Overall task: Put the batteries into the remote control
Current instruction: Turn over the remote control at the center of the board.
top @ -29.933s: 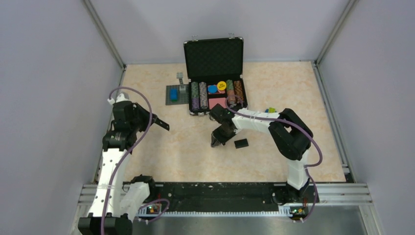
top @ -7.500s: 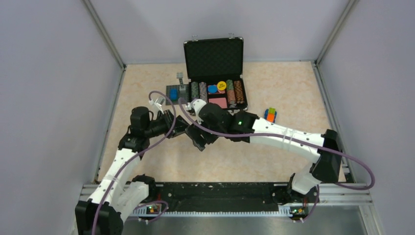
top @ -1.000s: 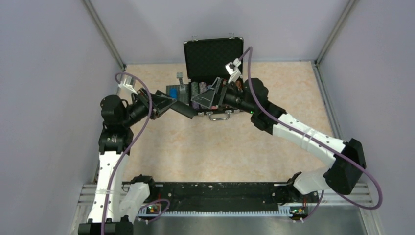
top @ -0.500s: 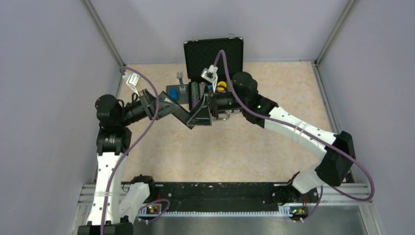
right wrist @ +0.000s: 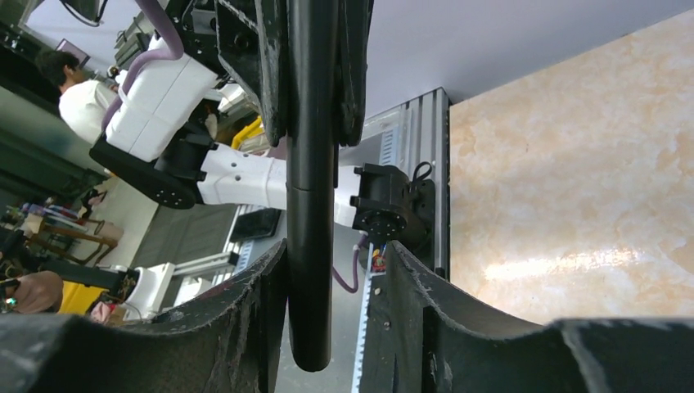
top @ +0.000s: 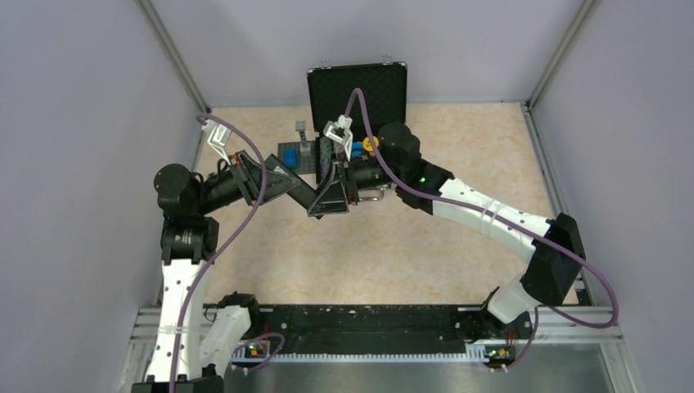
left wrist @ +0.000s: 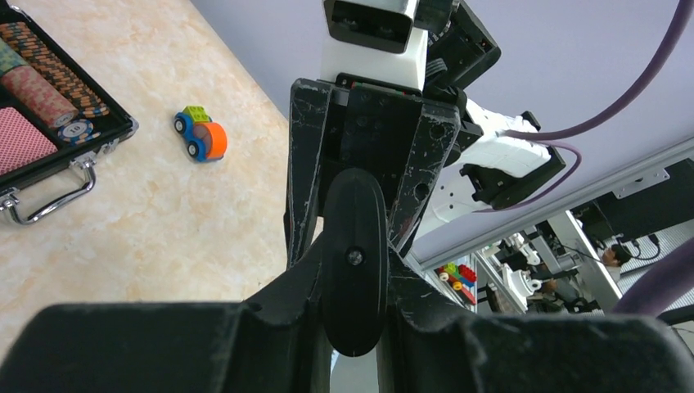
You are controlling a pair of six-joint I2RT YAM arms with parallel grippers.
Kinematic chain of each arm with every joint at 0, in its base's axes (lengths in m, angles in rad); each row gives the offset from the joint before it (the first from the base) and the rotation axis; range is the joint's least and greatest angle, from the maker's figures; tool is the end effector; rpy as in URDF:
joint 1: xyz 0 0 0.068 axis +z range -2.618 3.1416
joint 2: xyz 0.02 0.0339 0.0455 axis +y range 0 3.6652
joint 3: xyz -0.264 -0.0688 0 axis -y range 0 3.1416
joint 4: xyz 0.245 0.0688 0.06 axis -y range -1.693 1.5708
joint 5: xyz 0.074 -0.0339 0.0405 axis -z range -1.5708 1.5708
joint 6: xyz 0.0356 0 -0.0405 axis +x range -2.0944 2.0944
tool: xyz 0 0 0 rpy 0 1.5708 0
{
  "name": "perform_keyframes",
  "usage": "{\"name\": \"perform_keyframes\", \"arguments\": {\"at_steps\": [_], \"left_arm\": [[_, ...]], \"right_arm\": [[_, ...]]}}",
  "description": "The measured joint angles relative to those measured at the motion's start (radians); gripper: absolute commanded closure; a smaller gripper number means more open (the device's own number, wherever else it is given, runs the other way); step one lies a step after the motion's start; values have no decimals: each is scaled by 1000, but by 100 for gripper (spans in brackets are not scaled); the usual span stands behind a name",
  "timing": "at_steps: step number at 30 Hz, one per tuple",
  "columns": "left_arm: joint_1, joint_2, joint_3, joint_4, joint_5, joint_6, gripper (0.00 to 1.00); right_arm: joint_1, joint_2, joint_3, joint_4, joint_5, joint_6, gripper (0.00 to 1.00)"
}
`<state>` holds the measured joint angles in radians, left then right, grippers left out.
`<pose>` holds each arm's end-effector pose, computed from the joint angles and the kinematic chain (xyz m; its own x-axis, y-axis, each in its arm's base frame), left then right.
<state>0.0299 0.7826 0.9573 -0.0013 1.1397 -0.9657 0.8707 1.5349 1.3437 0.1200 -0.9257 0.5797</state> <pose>0.1521 -0.0278 0.4167 -0.6273 -0.3626 -0.6892 0.6435 0.2571 -0.7209 0.2087 0.2918 0.3829 -0.5715 -0.1672 -0.8034 -0.7892 -0.1561 0.5939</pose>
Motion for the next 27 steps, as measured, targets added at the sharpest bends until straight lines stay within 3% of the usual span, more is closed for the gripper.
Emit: {"name": "perform_keyframes", "arguments": {"at_steps": [2,4,6,9,12,19,27], "left_arm": [[0,0,0,-4,7,6,100],[0,0,0,-10,11,16,100],[0,0,0,-14,5,30,82],[1,0,0,-16,5,28,47],[1,2,6,-45,-11,7,32],[-2,-17,42,-210,-224,-40,19],[-14,-79,30,-356,-499,-58,19]], "right_arm": [[0,0,0,16,2,8,62],[0,0,0,27,2,19,79],[0,0,0,35,-2,37,92],[3,4,0,38,-3,62,100],[5,6,0,25,50,62,100],[26,6,0,-54,246,-22,100],[117,6,20,-163,546,-168,100]]}}
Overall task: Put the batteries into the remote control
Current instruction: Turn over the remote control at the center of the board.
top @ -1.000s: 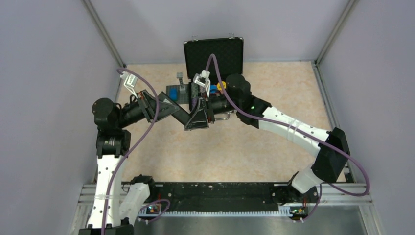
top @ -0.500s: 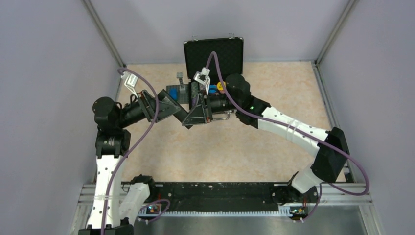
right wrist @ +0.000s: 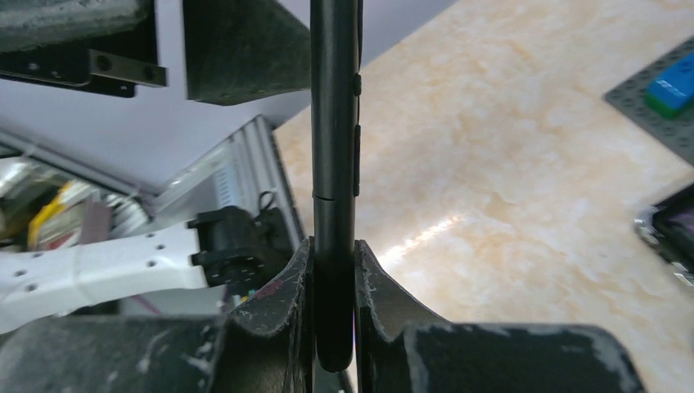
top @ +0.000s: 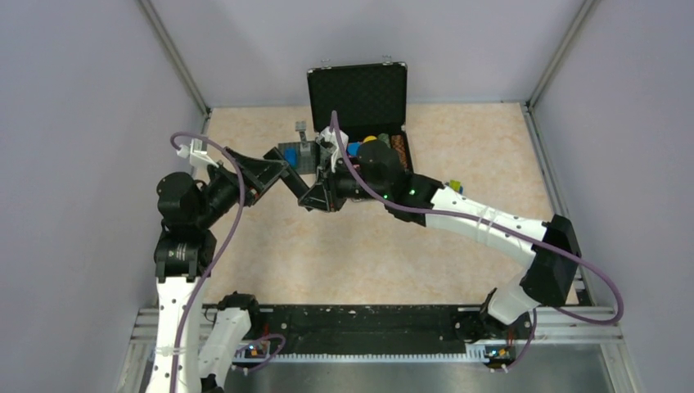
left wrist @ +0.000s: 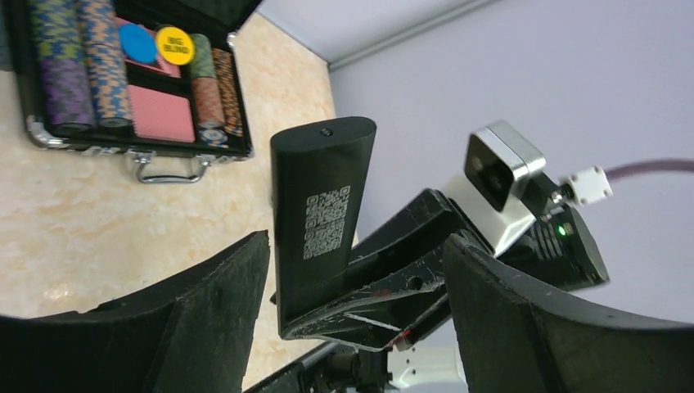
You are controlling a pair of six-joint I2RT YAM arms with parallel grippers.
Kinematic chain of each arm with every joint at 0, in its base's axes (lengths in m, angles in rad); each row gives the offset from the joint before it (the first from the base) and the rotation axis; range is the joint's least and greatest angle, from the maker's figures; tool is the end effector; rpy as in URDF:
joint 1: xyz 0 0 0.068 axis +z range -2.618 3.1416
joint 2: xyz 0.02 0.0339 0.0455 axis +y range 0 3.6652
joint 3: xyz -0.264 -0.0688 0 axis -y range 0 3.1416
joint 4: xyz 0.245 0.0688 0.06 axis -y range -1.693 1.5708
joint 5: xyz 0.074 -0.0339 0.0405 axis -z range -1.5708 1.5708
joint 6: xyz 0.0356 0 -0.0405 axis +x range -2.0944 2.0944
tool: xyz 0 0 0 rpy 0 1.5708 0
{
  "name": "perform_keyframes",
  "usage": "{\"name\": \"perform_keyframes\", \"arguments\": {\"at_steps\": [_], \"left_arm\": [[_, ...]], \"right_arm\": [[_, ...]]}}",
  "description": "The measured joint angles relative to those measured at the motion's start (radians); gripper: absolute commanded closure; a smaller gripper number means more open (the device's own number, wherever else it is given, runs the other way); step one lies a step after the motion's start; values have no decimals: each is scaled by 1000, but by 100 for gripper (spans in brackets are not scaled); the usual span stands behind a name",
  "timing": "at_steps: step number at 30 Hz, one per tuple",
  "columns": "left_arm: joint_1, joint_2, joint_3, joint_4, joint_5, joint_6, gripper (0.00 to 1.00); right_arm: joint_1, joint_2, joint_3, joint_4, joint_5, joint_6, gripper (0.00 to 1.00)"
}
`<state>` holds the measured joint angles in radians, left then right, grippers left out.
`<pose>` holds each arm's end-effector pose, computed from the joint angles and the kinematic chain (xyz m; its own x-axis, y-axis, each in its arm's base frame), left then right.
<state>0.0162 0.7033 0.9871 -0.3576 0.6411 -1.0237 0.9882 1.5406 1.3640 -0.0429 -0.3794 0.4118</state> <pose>0.1396 -0.0190 0.4029 -0.5366 -0.6932 -0.4811 0.2405 0.4209 -0.8747 0.1916 0.3148 0.3701 -0.4999 -0.0829 -0.8621 -0.8451 0.2645 0.4646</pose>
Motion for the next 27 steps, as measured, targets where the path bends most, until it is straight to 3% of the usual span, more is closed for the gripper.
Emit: {"name": "perform_keyframes", "arguments": {"at_steps": [6,13,19,21,25,27], "left_arm": [[-6,-1,-3,-72,-117,3,21],[-55,2,-40,-90,-190,13,25],[-68,8,-62,-105,-236,17,53],[-69,8,-65,-107,-243,30,53],[-74,15,-81,-86,-236,35,37],[-81,17,-96,-75,-229,43,35]], "right_arm": [[53,17,44,-89,191,-113,100],[112,56,73,-123,289,-194,100],[125,73,78,-149,332,-223,100],[127,73,79,-152,341,-229,100],[128,73,79,-163,348,-229,100],[129,74,79,-164,346,-230,100]]}}
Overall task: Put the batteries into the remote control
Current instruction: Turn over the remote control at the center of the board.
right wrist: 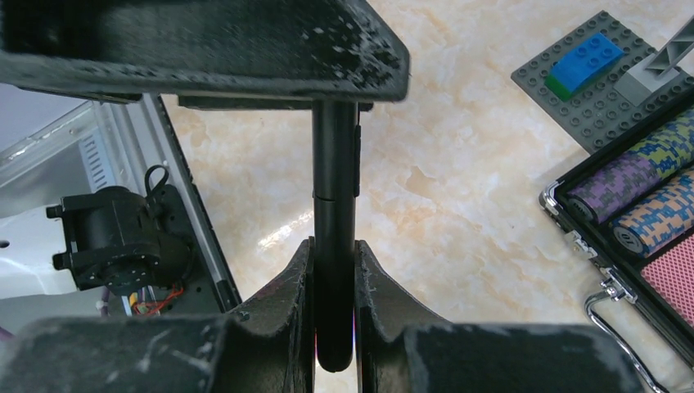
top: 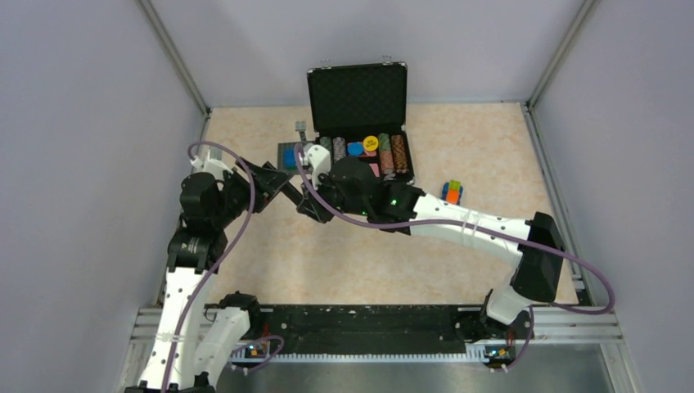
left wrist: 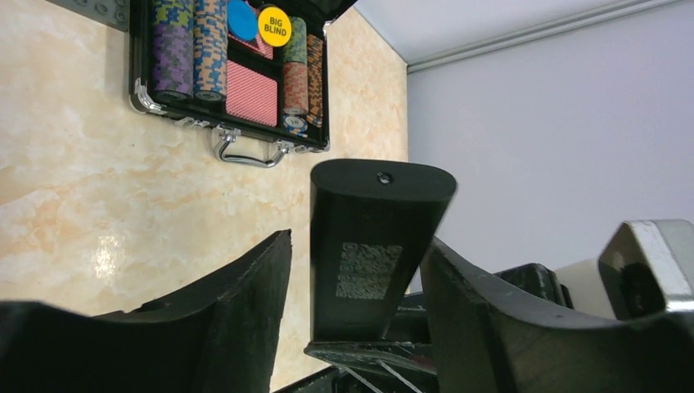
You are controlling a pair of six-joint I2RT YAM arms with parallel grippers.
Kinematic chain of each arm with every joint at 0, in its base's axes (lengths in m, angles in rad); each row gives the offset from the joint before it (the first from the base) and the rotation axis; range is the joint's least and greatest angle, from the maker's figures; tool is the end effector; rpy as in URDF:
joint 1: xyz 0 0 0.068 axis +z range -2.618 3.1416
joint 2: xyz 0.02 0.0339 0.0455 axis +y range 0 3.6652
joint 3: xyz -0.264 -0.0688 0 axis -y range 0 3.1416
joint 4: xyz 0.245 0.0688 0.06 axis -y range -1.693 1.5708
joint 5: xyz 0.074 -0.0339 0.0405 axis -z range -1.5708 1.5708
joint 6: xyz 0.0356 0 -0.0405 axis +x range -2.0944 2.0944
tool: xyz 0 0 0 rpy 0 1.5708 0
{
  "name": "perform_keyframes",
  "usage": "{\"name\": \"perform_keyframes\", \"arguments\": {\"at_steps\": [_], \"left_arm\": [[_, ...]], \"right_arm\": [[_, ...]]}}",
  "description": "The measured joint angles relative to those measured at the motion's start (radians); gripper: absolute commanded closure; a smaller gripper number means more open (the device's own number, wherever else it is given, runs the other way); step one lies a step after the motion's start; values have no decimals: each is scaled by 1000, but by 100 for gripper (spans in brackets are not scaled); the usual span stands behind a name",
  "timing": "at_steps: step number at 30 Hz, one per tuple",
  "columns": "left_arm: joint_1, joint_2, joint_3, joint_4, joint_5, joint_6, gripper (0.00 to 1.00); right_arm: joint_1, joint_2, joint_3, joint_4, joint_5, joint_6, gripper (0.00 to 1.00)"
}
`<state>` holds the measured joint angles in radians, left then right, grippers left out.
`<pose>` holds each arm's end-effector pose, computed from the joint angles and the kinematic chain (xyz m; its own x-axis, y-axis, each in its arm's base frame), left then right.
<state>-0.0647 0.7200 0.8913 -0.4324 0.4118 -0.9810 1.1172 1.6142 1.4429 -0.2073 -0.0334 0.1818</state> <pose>0.1545 -0.0243 0.3609 -0.5132 -0.7299 -0.4515 0.0335 0.5086 -0.8604 0.1676 0.3465 0.3541 -0.3242 -0.2526 -0.9116 -0.8677 0.4634 0.1801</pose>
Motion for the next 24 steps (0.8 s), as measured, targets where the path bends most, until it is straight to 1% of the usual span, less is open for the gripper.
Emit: {"name": "perform_keyframes", "arguments": {"at_steps": [4,5,6,10,12,13,15,17,19,21,23,24], "left_arm": [[-9,10,-27,14,14,8,32],[-10,14,-30,20,18,10,32],[-12,20,-31,25,21,12,35],[-20,45,-32,49,40,18,59],[-23,51,-32,58,40,37,75],[-23,53,-33,59,42,42,86],[-23,57,-33,59,44,45,100],[-23,62,-33,60,51,50,100],[-23,66,-33,62,63,61,100],[-23,69,-33,69,83,79,100],[-23,69,-33,76,106,98,100],[-23,68,-33,80,122,114,100]], "right_arm": [[4,0,0,-3,-6,-5,100],[4,0,0,-4,-8,-6,100],[4,1,0,-4,-11,-6,100],[6,5,12,-20,-18,-6,100],[6,13,18,-28,-17,-5,96],[6,16,18,-28,-17,-4,92],[6,18,19,-32,-16,-1,74],[6,19,24,-40,-18,6,57],[6,21,39,-48,-34,14,38],[5,21,51,-48,-50,27,27],[-2,21,61,-47,-80,45,14],[-8,19,63,-46,-103,55,11]]}}
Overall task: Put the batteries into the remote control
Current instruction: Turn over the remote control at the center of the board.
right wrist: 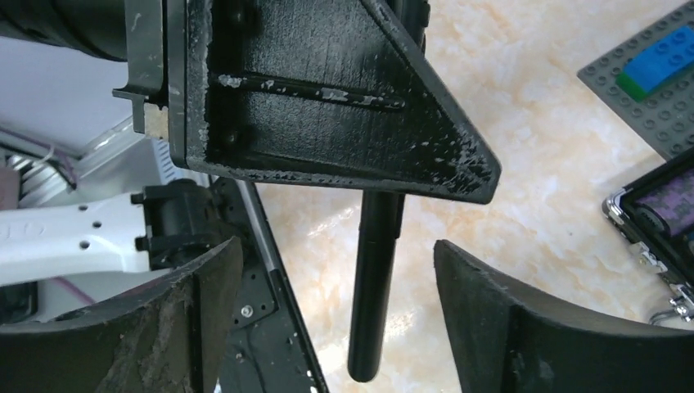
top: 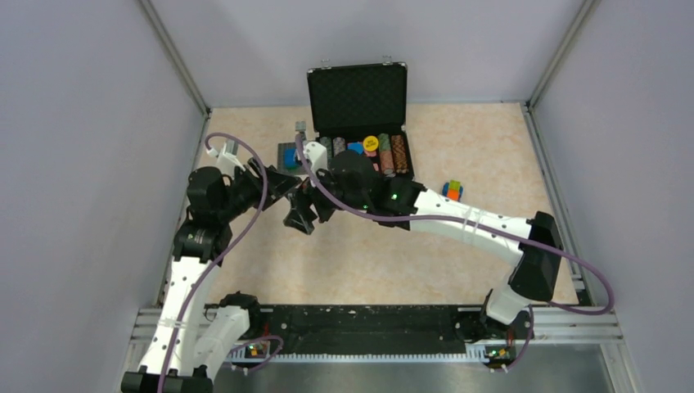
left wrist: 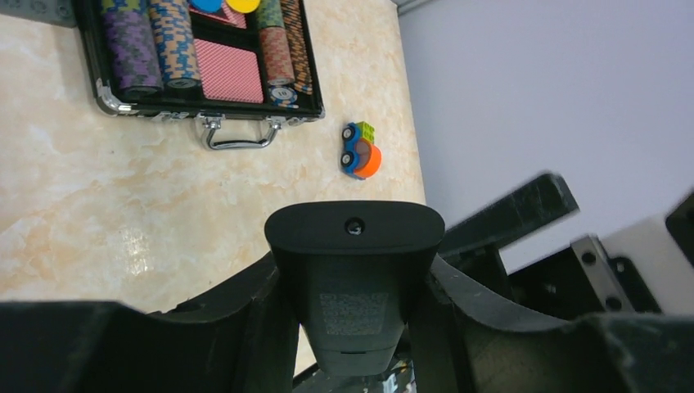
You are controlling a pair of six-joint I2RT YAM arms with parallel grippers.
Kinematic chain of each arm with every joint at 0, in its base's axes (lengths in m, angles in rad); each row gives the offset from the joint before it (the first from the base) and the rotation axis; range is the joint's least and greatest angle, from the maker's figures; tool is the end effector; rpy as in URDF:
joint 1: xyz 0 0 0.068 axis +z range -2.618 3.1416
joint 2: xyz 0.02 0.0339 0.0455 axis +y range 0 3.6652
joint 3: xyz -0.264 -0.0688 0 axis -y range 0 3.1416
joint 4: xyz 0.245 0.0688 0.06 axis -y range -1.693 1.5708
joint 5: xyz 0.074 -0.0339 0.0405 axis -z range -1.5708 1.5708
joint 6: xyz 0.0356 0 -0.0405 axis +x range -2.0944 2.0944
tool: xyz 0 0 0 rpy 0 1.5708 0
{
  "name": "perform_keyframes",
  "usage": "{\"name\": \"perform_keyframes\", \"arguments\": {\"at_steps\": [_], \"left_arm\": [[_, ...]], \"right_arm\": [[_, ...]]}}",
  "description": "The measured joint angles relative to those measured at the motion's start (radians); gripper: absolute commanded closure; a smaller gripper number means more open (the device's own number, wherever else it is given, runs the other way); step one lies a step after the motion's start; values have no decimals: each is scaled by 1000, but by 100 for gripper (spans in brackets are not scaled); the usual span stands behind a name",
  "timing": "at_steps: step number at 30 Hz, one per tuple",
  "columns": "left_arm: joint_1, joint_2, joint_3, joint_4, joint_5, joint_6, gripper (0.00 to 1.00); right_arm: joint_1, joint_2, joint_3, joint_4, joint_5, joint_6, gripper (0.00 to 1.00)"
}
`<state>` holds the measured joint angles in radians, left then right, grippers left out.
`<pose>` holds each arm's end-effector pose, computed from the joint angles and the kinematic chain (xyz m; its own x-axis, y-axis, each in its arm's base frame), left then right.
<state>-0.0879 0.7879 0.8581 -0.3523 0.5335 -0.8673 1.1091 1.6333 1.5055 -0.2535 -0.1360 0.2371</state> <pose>0.1722 -0.0334 0.3485 -0.6081 -0.6056 -0.5134 0.1522 0.5457 -0.8240 0.1688 0.3500 0.3646 -0.3827 -0.2466 -0.8904 -0.8778 0.3977 0.2671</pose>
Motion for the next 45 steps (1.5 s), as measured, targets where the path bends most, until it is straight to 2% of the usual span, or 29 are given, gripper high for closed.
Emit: {"name": "perform_keyframes", "arguments": {"at_steps": [3,7,12,19,27,29,34,42,43,45], "left_arm": [[0,-15,0,18,39,38,100],[0,-71,1,67,89,84,100],[0,-125,16,182,192,94,100],[0,-116,21,389,316,-6,100],[0,-109,21,533,346,-127,100],[0,-109,21,552,350,-140,100],[0,-109,21,577,352,-160,100],[0,-110,21,544,340,-129,100],[0,-111,21,532,339,-123,97],[0,-112,21,521,336,-122,75]], "right_arm": [[-31,-19,-6,0,-77,38,10],[-134,-104,-54,17,-223,91,9],[-241,-201,-92,107,-446,169,9],[-232,-198,-143,329,-689,292,8],[-209,-152,-144,426,-756,344,9],[-195,-136,-142,438,-759,350,14],[-169,-89,-142,452,-760,372,41],[-167,-82,-143,480,-752,419,58],[-167,-82,-144,484,-750,422,61],[-167,-82,-147,487,-748,422,64]]}}
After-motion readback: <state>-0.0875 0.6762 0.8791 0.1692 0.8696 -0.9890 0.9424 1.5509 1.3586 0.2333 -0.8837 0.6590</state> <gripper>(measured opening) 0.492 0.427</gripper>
